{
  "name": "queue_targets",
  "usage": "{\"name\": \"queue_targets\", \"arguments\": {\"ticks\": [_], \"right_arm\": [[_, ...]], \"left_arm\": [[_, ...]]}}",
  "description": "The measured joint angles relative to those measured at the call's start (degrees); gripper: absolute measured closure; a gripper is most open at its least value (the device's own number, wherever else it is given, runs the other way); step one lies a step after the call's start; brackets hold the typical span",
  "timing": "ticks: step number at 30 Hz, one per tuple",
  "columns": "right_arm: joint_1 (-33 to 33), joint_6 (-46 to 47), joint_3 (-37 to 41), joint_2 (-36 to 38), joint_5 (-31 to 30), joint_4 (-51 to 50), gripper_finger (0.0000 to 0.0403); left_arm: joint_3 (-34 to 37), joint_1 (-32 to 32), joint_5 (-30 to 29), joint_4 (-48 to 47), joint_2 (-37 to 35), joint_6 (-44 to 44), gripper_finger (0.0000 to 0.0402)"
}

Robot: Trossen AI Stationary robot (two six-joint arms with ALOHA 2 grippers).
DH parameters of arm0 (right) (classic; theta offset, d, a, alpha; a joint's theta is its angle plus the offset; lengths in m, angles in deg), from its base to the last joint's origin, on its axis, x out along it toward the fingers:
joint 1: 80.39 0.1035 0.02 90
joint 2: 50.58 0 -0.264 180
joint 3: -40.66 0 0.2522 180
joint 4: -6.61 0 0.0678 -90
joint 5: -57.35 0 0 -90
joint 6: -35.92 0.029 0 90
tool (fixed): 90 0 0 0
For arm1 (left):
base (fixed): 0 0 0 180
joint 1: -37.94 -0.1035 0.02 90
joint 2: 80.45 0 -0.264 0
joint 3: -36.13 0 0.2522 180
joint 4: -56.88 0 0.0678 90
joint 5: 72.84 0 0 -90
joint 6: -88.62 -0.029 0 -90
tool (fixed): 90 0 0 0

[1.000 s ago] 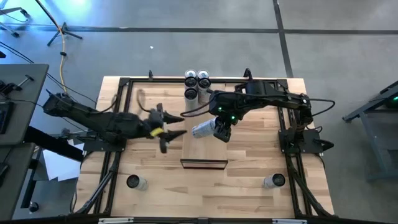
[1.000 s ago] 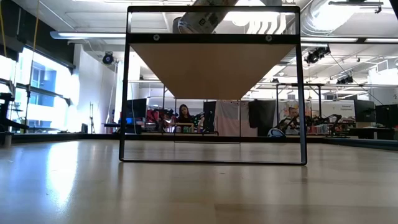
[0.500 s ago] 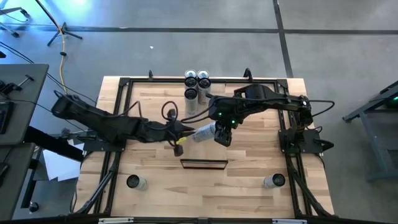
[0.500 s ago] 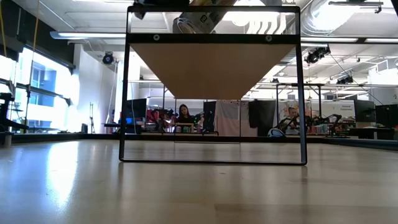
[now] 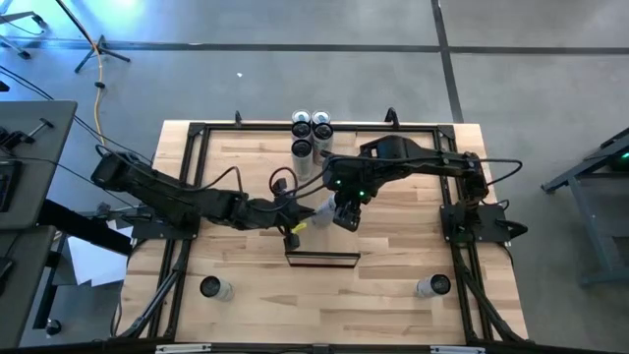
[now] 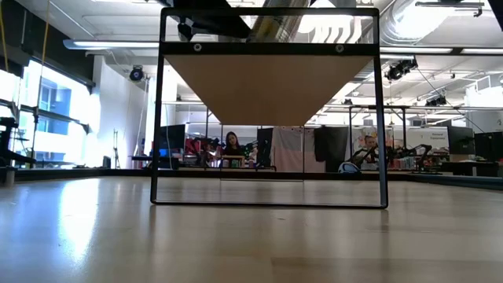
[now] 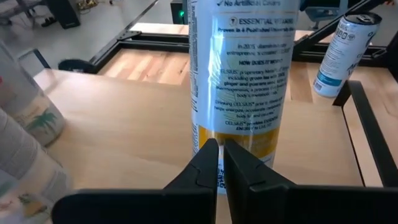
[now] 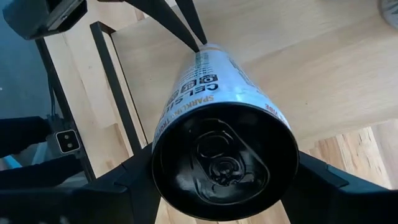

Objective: Place canned beverage on shelf
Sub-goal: Put the white yellow soda can on the shelf aligned with the other white yellow soda can

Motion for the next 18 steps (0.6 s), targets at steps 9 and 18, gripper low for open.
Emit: {"name": "queue_targets", "arguments": {"ticks": [9, 18], "right_arm": [[0.0, 1.5, 0.0, 0.0, -1.0, 0.4, 0.0155], [0.1, 1.6, 0.0, -0.5, -2.1, 1.0, 0.0155]], "left_arm": [[0.0, -0.1, -0.4, 0.2, 0.1, 0.9, 0.0401], [0.0, -0.1, 2.3, 3.6, 4.9, 1.4, 0.0401]]}}
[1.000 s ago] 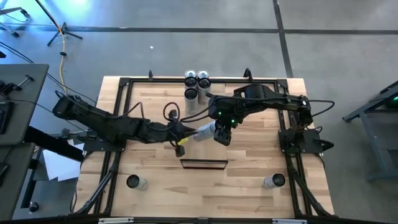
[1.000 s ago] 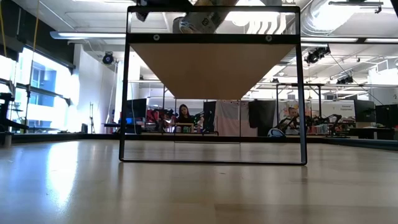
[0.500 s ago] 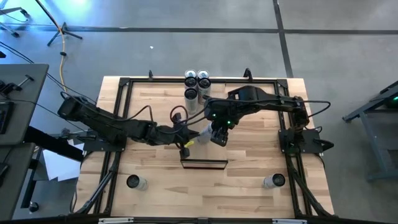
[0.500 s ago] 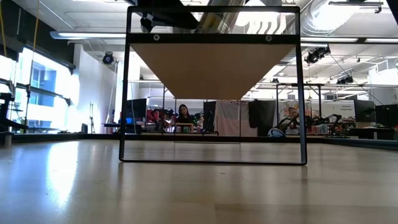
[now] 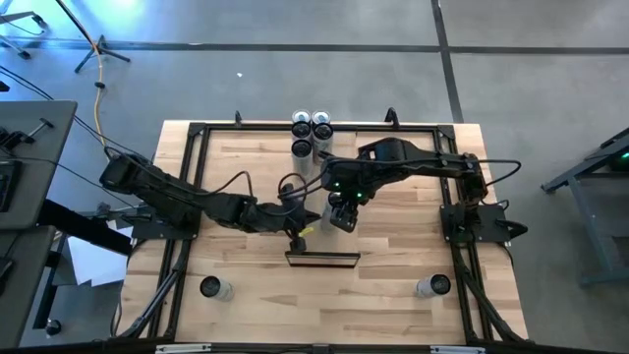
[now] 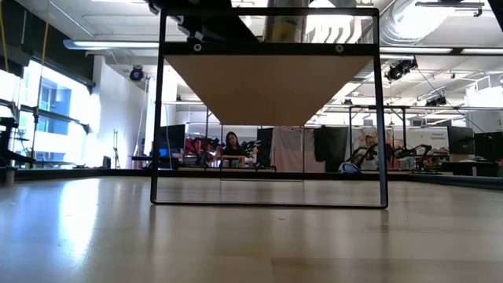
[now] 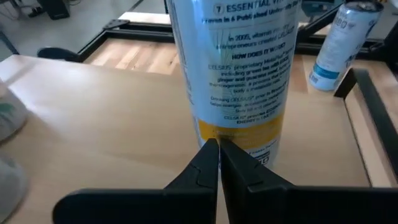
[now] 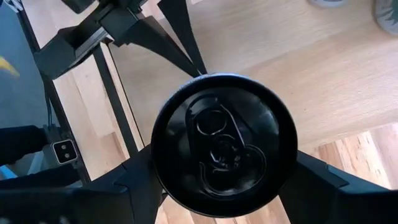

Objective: Place canned beverage on shelf
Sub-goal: Put the white yellow soda can on the shelf aligned with the other white yellow soda can

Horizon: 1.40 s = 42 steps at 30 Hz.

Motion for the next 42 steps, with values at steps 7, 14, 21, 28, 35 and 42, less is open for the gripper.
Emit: {"name": "queue_targets", "arguments": {"ticks": [7, 14, 21, 28, 35, 42], "right_arm": [[0.0, 2.6, 0.0, 0.0, -0.2, -0.1, 0.0155], [0.0, 3.4, 0.0, 0.0, -0.7, 0.1, 0.0155], [-0.1, 0.5, 0.0, 0.0, -0.9, 0.2, 0.0155], [-0.1, -0.7, 0.0, 0.0, -1.7, 0.3, 0.0155], [-0.1, -2.6, 0.0, 0.0, -2.1, 0.3, 0.0155], [-0.1, -4.0, -0.1, -0.1, -5.0, 1.0, 0.0112]], "left_arm": [[0.0, 0.0, -0.2, 1.6, 0.3, 0.0, 0.0402], [0.0, 0.0, -0.2, 1.5, 0.3, 0.0, 0.0402], [0.0, 0.0, -0.2, 1.5, 0.3, 0.0, 0.0402], [0.0, 0.0, -0.3, 1.5, 0.3, 0.0, 0.0402], [0.0, 0.0, -0.2, 1.5, 0.3, 0.0, 0.0402], [0.0, 0.0, 0.0, 1.8, 0.3, 0.0, 0.0401]]}}
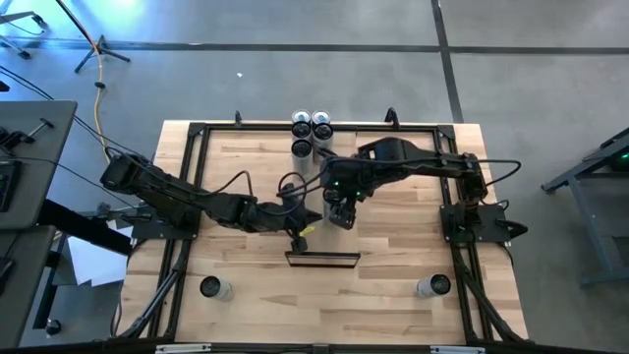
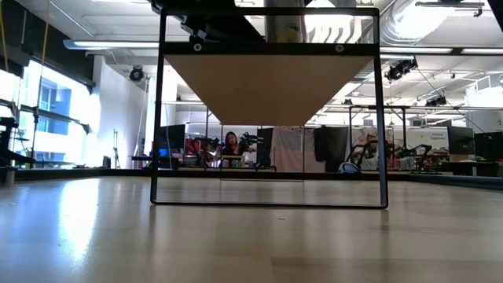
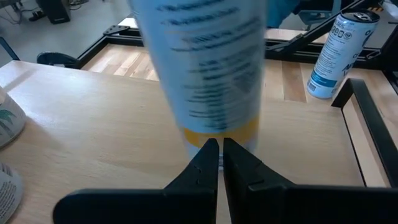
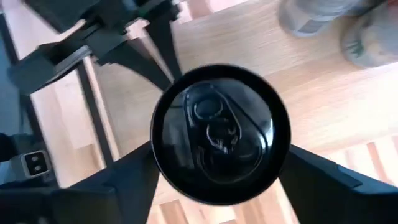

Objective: Place canned beverage on shelf
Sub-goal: Put the white yellow soda can on the shelf aligned with the other white yellow soda can

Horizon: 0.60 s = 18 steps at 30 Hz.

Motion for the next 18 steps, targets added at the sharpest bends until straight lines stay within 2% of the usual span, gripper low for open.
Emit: {"name": "queue_targets", "arguments": {"ticks": [8, 13, 18], "right_arm": [[0.0, -1.7, 0.0, 0.0, -0.4, -0.5, 0.0058], [0.0, -2.4, 0.0, 0.0, -0.3, -0.7, 0.0044], [0.0, -2.6, 0.0, 0.0, -0.6, -1.0, 0.0043]], "left_arm": [[0.0, 0.0, -0.2, -0.2, 0.0, -2.8, 0.0402], [0.0, 0.0, -0.4, -0.6, 0.0, -3.5, 0.0402], [0.0, -0.2, -3.2, -3.8, -1.9, -4.8, 0.0402]]}}
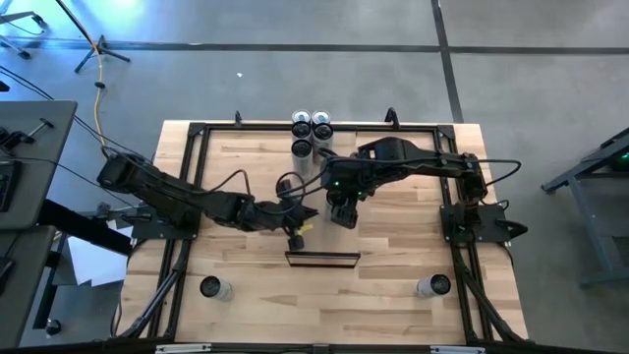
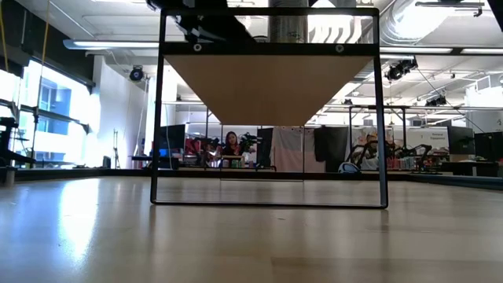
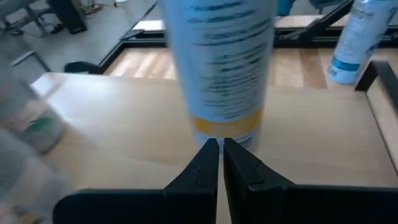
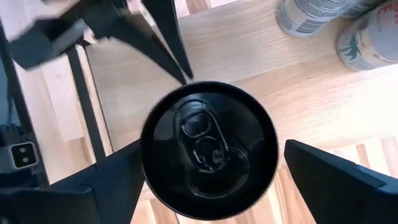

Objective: Place canned beverage on shelf
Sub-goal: Put the white yellow soda can on the shelf aligned with the other white yellow soda can

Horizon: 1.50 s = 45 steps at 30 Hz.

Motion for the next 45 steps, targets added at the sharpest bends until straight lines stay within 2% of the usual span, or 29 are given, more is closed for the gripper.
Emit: {"name": "queue_targets", "arguments": {"ticks": [5, 9, 17, 30, 36, 40, 45], "right_arm": [[0.0, -2.1, 0.0, 0.0, -1.7, -0.5, 0.0043], [-0.6, -7.9, 0.0, 0.0, 2.5, -0.5, 0.0043], [-2.0, -16.4, 0.0, 0.0, 2.6, -0.5, 0.0043], [-5.2, -30.2, 0.0, 0.1, 3.1, -0.4, 0.0043], [-5.4, -44.7, 0.0, 0.1, 9.5, -0.5, 0.0043], [-5.7, -53.4, 0.0, 0.1, 9.9, -0.4, 0.0043], [-7.0, -59.5, 0.0, 0.1, 10.6, 0.7, 0.0043]], "left_arm": [[0.0, -1.1, -0.6, -6.5, -4.9, 0.2, 0.0402], [0.0, -1.7, -0.9, -9.9, -9.0, 1.0, 0.0402], [0.0, -1.7, -1.8, -10.4, -14.4, 1.4, 0.0402], [0.0, -1.6, -2.0, -10.3, -14.8, 7.2, 0.0402], [0.0, -0.3, -2.0, -10.2, -14.8, 7.2, 0.0402], [0.0, 0.6, -2.0, -10.2, -14.8, 7.2, 0.0402], [0.0, 1.7, -3.9, -10.2, -14.8, 7.3, 0.0402]]}}
